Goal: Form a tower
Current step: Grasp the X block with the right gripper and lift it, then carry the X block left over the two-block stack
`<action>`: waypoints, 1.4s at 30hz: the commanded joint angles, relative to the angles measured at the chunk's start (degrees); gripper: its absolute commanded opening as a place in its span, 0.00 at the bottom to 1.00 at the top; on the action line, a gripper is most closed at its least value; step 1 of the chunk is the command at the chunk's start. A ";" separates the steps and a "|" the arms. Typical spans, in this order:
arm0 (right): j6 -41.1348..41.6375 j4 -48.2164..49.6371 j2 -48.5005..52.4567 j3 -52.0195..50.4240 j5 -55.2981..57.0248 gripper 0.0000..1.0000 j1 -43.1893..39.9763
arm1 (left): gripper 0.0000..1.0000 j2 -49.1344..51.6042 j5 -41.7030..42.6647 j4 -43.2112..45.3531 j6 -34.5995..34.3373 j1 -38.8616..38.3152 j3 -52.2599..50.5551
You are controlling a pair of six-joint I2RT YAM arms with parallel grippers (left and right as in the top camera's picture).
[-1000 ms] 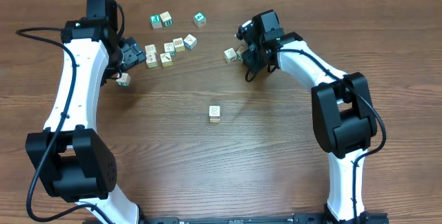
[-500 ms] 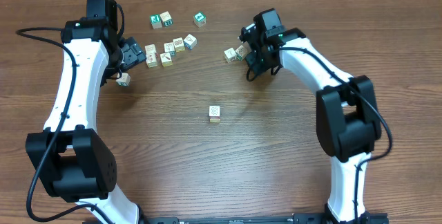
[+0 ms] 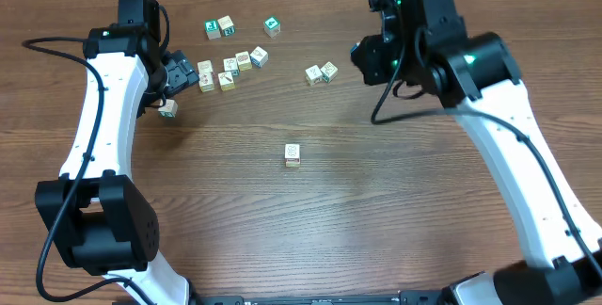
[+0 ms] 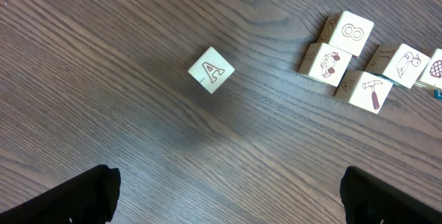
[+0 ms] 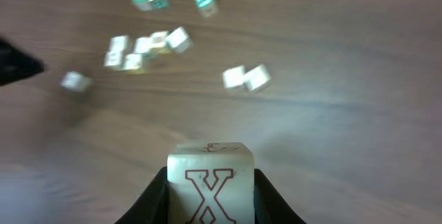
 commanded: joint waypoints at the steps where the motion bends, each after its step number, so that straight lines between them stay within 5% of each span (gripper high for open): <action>1: 10.47 -2.71 0.81 0.11 -2.21 0.21 2.64 | 1.00 -0.94 0.07 0.04 0.72 -0.02 0.74; 14: 30.71 -3.02 1.18 -9.09 9.99 0.21 16.85 | 0.99 -0.94 0.07 0.04 0.72 -0.02 0.74; 24: 37.75 4.79 3.72 -17.40 22.43 0.21 26.67 | 0.99 -0.94 0.09 0.04 0.72 -0.02 0.74; 42: 37.88 10.84 13.09 -18.25 23.12 0.26 28.52 | 1.00 -0.94 0.07 0.04 0.72 -0.02 0.74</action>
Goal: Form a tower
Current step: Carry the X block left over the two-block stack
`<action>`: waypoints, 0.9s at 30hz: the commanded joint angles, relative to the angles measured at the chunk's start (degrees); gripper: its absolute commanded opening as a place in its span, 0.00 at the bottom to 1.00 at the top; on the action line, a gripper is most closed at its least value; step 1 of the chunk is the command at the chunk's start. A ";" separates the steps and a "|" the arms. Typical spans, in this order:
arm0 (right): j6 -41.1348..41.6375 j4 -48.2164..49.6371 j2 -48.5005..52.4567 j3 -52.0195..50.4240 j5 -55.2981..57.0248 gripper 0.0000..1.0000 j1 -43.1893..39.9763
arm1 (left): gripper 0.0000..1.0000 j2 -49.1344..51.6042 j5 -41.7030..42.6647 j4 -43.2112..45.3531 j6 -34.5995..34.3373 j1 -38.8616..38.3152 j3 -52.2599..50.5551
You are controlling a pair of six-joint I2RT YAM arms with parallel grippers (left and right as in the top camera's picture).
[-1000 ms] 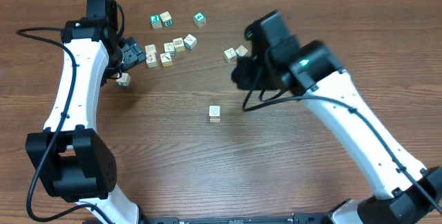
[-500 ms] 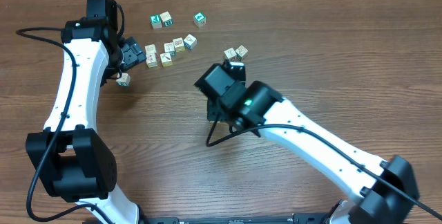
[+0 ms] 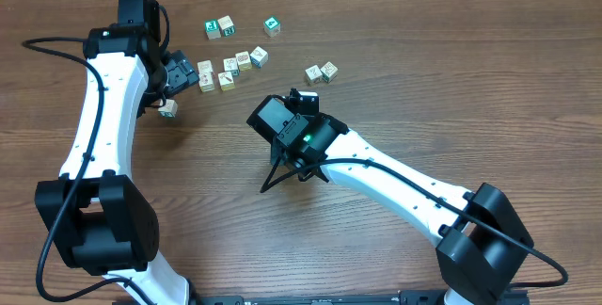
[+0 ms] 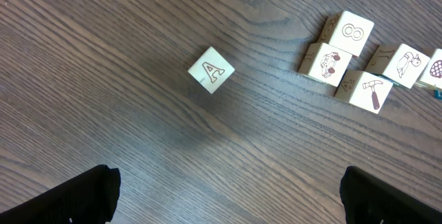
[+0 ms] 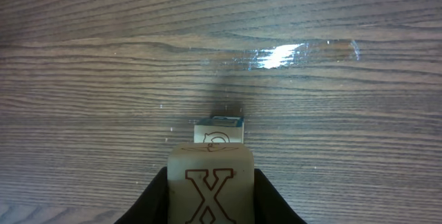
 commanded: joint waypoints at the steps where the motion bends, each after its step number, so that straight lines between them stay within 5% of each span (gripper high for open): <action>1: 0.20 1.07 0.70 -1.25 1.29 0.26 0.33 | 0.99 -0.94 0.09 0.04 0.72 -0.02 0.74; 27: -1.73 3.39 0.81 -2.64 1.33 0.25 0.37 | 1.00 -0.94 0.09 0.04 0.72 -0.02 0.74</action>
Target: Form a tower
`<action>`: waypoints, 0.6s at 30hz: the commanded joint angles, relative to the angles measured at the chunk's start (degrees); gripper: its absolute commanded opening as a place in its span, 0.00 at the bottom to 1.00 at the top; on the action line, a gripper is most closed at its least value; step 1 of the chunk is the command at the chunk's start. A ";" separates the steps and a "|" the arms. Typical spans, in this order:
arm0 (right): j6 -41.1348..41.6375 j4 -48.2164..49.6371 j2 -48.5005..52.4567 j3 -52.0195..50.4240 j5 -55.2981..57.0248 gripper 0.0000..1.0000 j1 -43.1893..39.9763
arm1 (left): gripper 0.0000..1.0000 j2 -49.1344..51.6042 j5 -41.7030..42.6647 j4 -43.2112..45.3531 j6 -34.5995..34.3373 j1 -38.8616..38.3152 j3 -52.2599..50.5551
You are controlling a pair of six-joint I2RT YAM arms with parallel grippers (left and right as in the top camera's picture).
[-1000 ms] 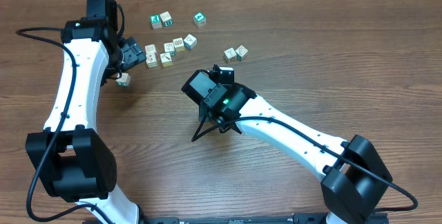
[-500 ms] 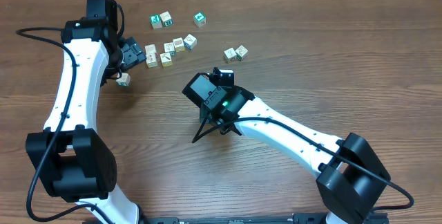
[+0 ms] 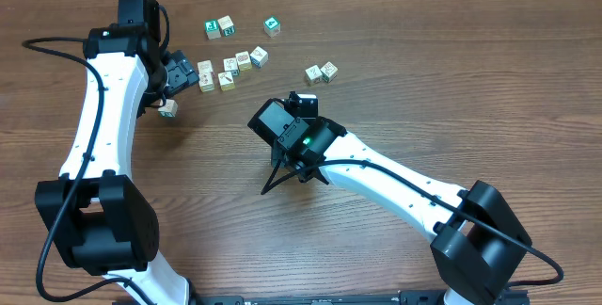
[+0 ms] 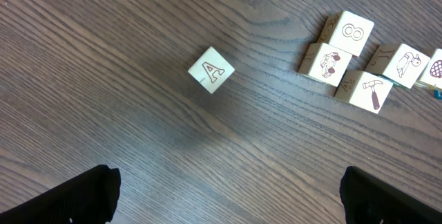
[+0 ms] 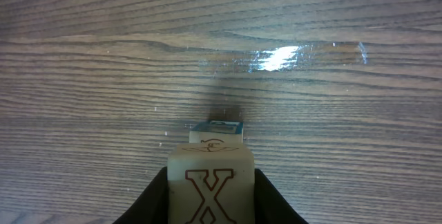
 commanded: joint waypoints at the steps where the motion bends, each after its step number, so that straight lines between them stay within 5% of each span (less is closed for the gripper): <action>1: -0.42 0.37 0.39 -0.35 0.98 0.25 0.33 | 1.00 -0.94 0.09 0.04 0.72 -0.02 0.74; 18: -0.42 1.51 2.51 -0.35 0.98 0.25 0.33 | 1.00 -0.94 0.09 0.04 0.72 -0.02 0.74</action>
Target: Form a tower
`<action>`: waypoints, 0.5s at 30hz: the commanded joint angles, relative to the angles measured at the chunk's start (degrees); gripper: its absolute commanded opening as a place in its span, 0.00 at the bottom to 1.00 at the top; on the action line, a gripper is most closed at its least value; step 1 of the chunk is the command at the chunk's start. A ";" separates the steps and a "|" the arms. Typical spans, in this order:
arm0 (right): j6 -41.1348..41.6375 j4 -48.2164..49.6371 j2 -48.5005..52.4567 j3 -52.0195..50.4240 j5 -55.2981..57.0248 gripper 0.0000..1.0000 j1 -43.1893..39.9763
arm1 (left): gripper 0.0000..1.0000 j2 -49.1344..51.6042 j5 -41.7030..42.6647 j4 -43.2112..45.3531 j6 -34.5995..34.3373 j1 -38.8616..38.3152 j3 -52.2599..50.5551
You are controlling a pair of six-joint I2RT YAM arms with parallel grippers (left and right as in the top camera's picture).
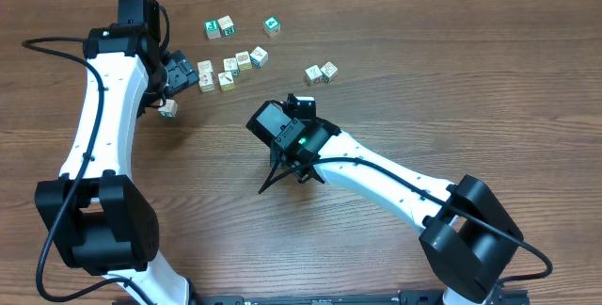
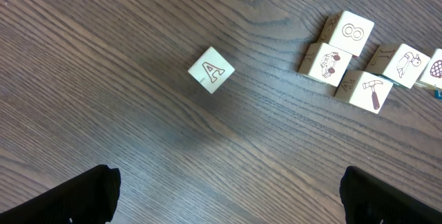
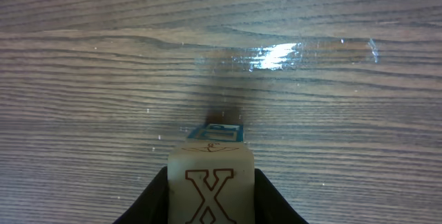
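My right gripper (image 3: 210, 182) is shut on a cream block marked X (image 3: 210, 182). Just beyond and below it a second block with a blue rim (image 3: 215, 133) rests on the table, mostly covered by the X block. In the overhead view the right gripper (image 1: 292, 150) hangs over the table's middle and hides both blocks. My left gripper (image 2: 228, 196) is open above bare wood, its fingertips (image 2: 83, 193) far apart. A block marked A (image 2: 211, 70) lies ahead of it, seen too as the A block (image 1: 168, 108) from overhead.
Several loose blocks (image 1: 230, 62) lie at the back left, two more blocks (image 1: 321, 72) at the back centre. Blocks with a figure eight, a hammer and a bird (image 2: 359, 65) lie to the right of the A block.
My right gripper with the X block has edged a little closer over the blue-rimmed block, which shows less. The left arm has not moved.
At first my right gripper held the X block high at the back right, with one block alone in the table's middle. Then it was over that middle block, and it has stayed there, creeping closer. My left gripper has stayed open near the A block.
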 commanded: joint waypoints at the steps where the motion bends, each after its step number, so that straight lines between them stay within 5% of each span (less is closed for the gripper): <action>1: -0.26 0.31 0.39 -0.24 0.96 0.25 0.33 | 1.00 -0.94 0.09 0.02 0.72 -0.02 0.74; 15: -0.26 -0.28 2.14 -0.24 0.28 0.29 0.33 | 1.00 -0.94 0.09 0.04 0.70 -0.02 0.74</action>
